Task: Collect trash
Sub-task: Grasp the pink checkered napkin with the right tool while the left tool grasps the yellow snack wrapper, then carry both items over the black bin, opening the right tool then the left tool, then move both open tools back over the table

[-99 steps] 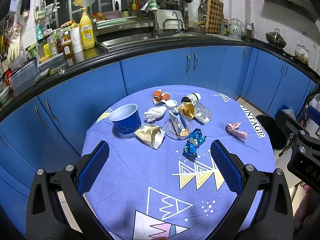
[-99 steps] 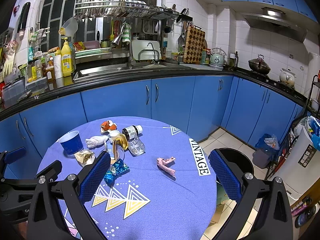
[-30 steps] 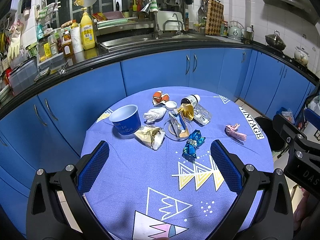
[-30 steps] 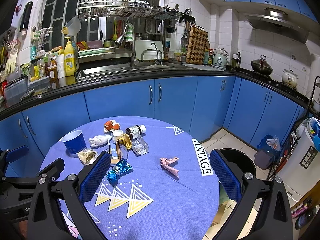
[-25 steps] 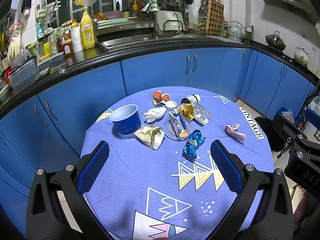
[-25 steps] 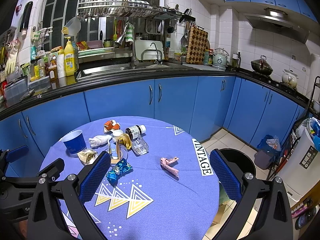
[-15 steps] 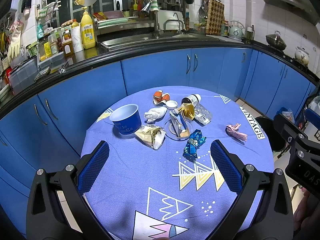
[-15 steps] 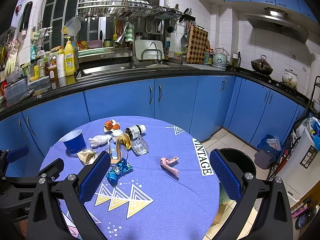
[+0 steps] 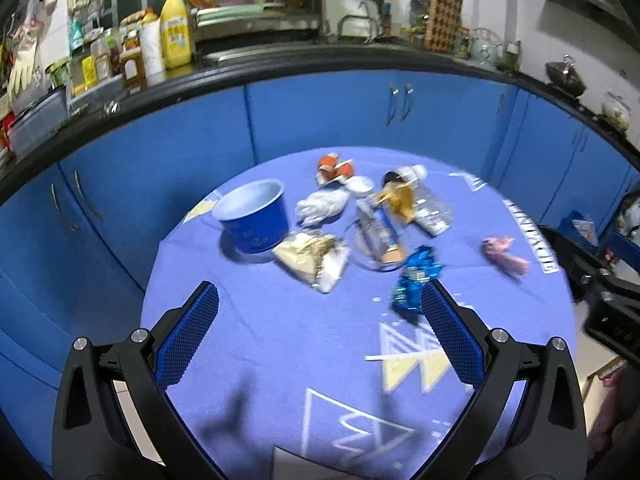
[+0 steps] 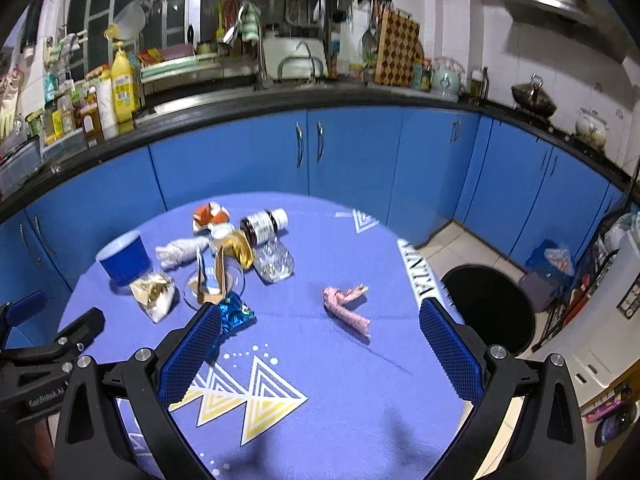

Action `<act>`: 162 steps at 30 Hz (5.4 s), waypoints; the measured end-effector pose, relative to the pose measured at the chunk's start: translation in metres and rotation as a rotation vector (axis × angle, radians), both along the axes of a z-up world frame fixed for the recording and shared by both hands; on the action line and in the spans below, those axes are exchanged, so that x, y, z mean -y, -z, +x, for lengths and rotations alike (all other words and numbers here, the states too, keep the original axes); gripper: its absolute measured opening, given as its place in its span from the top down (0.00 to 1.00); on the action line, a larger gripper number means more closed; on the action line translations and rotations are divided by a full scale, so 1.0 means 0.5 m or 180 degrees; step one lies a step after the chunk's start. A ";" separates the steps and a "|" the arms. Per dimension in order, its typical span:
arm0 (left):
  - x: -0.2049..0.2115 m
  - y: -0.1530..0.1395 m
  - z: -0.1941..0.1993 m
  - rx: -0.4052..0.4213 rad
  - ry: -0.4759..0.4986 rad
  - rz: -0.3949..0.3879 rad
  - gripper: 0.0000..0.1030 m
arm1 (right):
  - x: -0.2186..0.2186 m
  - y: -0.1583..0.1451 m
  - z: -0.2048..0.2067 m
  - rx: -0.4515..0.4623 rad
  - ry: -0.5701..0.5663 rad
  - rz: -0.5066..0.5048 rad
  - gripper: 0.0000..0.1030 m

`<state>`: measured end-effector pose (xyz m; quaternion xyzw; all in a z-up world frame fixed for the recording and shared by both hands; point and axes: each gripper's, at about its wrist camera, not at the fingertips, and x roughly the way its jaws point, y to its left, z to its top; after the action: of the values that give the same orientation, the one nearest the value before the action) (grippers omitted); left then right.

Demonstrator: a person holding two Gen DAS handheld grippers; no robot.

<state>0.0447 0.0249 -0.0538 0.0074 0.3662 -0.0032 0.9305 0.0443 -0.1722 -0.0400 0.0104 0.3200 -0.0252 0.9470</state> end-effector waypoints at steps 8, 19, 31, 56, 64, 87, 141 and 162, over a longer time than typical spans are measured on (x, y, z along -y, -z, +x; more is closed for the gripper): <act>-0.097 0.111 0.093 -0.0437 -0.0203 -0.0227 0.03 | 0.008 0.105 0.084 -0.0373 -0.0068 0.0062 0.06; -0.049 0.159 0.207 -0.0690 -0.0042 -0.0216 0.03 | 0.045 0.182 0.198 -0.0704 0.0053 0.0143 0.06; -0.027 0.200 0.258 -0.0839 -0.0076 -0.0002 0.07 | 0.065 0.221 0.259 -0.0870 0.0012 0.0362 0.08; 0.012 0.080 0.169 -0.0350 0.0110 -0.0147 0.61 | 0.063 0.122 0.171 -0.0548 -0.0299 0.0388 0.82; 0.079 0.027 0.131 -0.0186 0.0299 -0.0106 0.61 | 0.106 0.087 0.113 -0.0419 -0.0242 0.0465 0.82; 0.427 -0.041 0.141 0.0082 0.1108 0.0186 0.61 | 0.343 0.040 0.037 0.0017 0.0272 0.0434 0.81; 0.737 -0.075 0.246 0.0437 0.1373 0.0477 0.03 | 0.620 0.055 0.053 0.0168 0.1393 0.0356 0.10; 0.093 0.012 0.194 -0.0007 -0.0106 0.0603 0.03 | 0.019 0.101 0.140 -0.0367 -0.0568 0.0427 0.10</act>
<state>0.1415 -0.0215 -0.0598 0.0893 0.3660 0.0469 0.9251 0.1141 -0.1819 -0.0906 0.0437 0.3746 0.0801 0.9227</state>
